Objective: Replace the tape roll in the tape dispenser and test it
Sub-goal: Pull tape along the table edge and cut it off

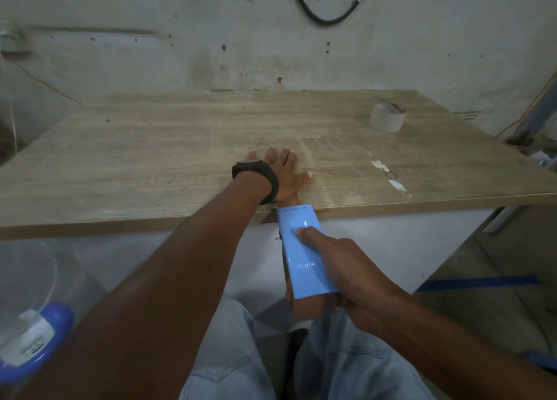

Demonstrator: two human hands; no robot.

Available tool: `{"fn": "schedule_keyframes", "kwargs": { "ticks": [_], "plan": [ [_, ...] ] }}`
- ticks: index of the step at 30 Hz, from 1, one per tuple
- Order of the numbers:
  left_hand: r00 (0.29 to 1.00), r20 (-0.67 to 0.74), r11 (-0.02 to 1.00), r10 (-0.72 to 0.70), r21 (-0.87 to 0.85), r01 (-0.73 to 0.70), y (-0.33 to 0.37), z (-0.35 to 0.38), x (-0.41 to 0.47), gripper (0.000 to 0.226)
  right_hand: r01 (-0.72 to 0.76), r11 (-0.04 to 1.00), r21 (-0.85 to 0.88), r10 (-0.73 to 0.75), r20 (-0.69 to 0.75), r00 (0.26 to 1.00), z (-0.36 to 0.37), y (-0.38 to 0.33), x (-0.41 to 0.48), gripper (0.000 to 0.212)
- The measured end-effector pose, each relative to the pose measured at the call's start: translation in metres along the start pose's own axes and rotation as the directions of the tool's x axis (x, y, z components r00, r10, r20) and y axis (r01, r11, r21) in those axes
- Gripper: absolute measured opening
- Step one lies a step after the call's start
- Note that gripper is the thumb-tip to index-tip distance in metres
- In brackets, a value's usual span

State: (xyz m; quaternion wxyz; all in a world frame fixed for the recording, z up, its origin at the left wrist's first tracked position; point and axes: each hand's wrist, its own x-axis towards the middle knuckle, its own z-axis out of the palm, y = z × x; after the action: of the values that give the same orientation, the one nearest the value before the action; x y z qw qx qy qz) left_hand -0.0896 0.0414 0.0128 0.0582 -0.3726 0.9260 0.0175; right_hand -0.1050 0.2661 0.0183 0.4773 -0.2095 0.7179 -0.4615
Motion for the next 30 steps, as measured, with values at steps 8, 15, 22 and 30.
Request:
{"fn": "schedule_keyframes", "kwargs": {
  "ticks": [8,15,22,30],
  "plan": [
    [1.0,0.003,1.0,-0.007,-0.025,0.007,0.001,-0.002,-0.001,0.082,-0.026,1.0,-0.016,0.027,0.029,0.999,-0.003,0.001,-0.007,0.038],
    [1.0,0.002,1.0,-0.01,-0.026,0.01,0.003,-0.002,-0.004,0.08,-0.052,0.998,-0.026,0.052,-0.027,0.998,0.0,0.002,-0.004,0.046],
    [1.0,0.008,0.999,-0.018,-0.031,0.018,0.003,-0.001,-0.005,0.081,-0.073,0.996,0.048,0.072,0.027,0.997,-0.009,-0.011,-0.002,0.034],
    [0.999,0.028,0.998,-0.015,-0.053,0.017,0.002,0.002,-0.003,0.081,-0.226,0.974,-0.003,0.226,0.084,0.971,-0.023,-0.045,0.007,0.029]
  ]
}}
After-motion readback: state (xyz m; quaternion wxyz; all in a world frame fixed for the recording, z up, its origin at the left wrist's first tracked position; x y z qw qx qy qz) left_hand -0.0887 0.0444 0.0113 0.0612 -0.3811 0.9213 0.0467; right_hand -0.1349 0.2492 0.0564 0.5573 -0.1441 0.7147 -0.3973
